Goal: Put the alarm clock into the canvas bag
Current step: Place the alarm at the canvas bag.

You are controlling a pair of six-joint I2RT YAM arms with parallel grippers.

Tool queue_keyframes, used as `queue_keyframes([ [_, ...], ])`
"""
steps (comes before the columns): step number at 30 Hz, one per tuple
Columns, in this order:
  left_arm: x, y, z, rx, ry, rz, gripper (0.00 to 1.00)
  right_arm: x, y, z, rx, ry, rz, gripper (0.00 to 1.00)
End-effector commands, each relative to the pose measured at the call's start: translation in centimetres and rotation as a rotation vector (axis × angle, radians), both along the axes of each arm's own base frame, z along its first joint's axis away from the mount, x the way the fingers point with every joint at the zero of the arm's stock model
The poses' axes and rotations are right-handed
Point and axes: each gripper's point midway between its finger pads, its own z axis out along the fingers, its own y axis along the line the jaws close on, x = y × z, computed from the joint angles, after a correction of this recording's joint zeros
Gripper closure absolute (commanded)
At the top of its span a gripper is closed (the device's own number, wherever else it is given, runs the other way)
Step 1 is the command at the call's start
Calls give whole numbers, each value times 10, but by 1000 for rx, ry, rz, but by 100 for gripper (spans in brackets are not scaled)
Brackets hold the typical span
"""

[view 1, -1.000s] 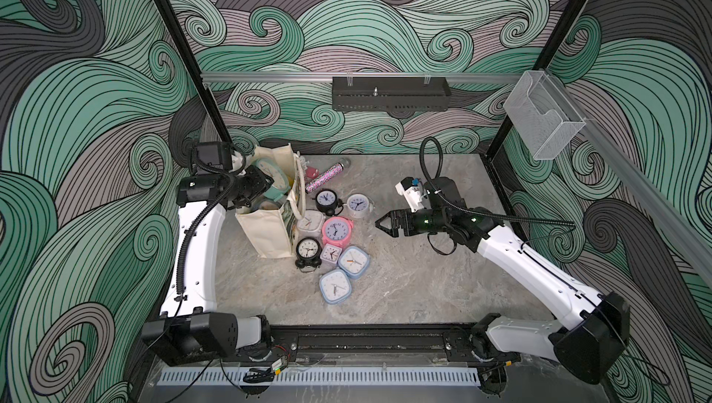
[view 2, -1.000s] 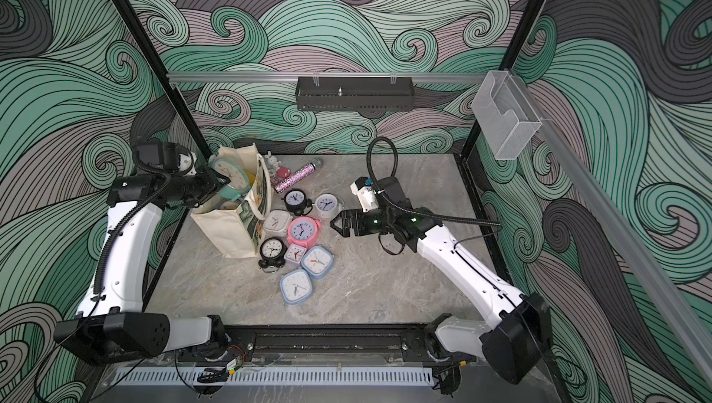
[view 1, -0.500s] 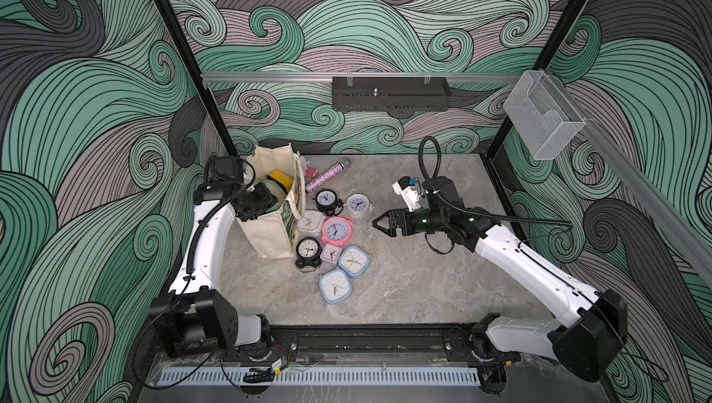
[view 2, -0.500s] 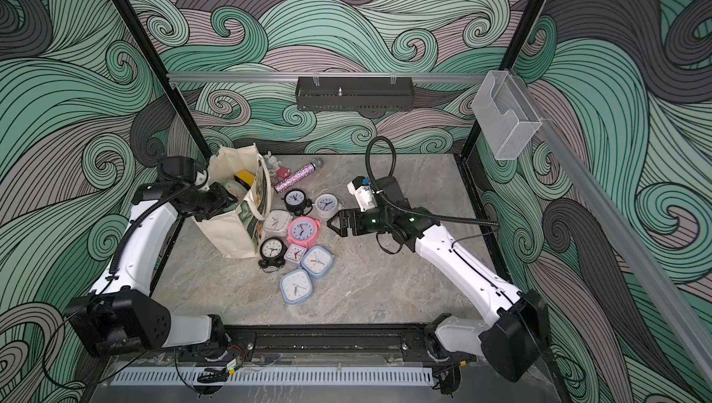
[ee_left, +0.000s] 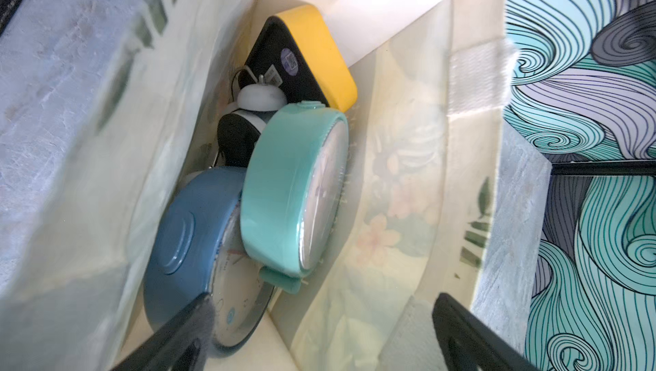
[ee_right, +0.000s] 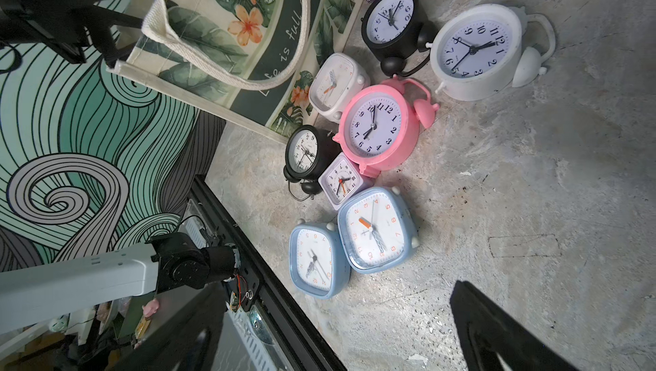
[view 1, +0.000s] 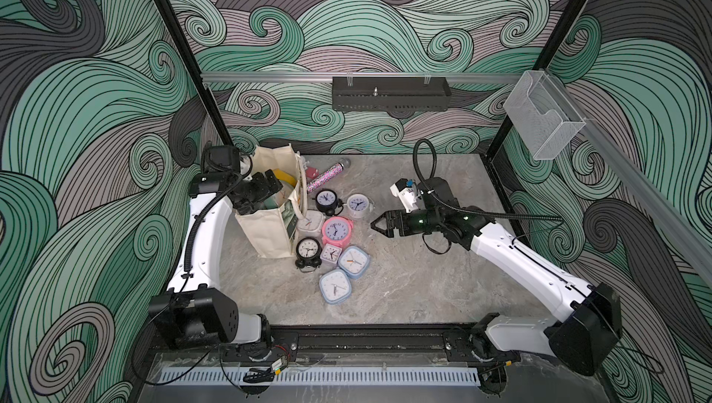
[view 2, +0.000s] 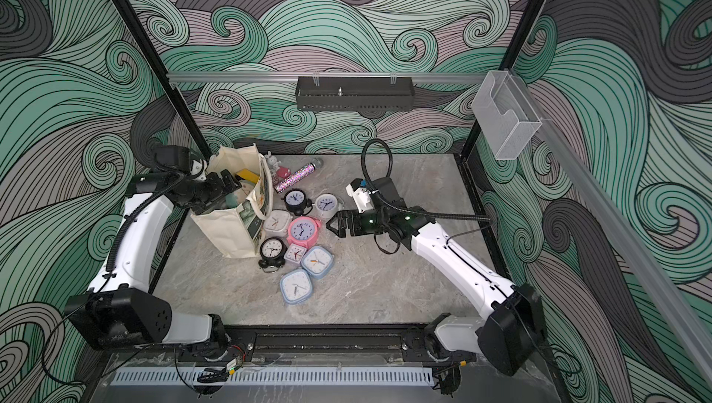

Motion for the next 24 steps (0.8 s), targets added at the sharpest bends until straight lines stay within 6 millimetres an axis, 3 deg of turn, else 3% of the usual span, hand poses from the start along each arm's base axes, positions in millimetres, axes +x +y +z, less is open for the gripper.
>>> queue_keyframes([
  [1, -12, -2, 33, 13, -67, -2, 1, 5, 2, 7, -11, -12, -18, 0],
  [6, -13, 18, 69, 121, -178, 83, 1, 9, 5, 8, -11, -1, -25, 0],
  [13, 5, 54, 73, 282, -163, 172, 1, 9, 13, 9, -7, 13, -15, 0],
  [16, 18, 64, 64, 307, -140, 176, 2, 11, 17, 14, -9, 17, -12, 0],
  [20, 38, 78, 31, 314, -61, 186, 8, 15, 23, 19, -13, 27, -12, 0],
  [24, 52, 87, 6, 318, -10, 187, 27, 22, 32, 20, -8, 56, -16, 0],
])
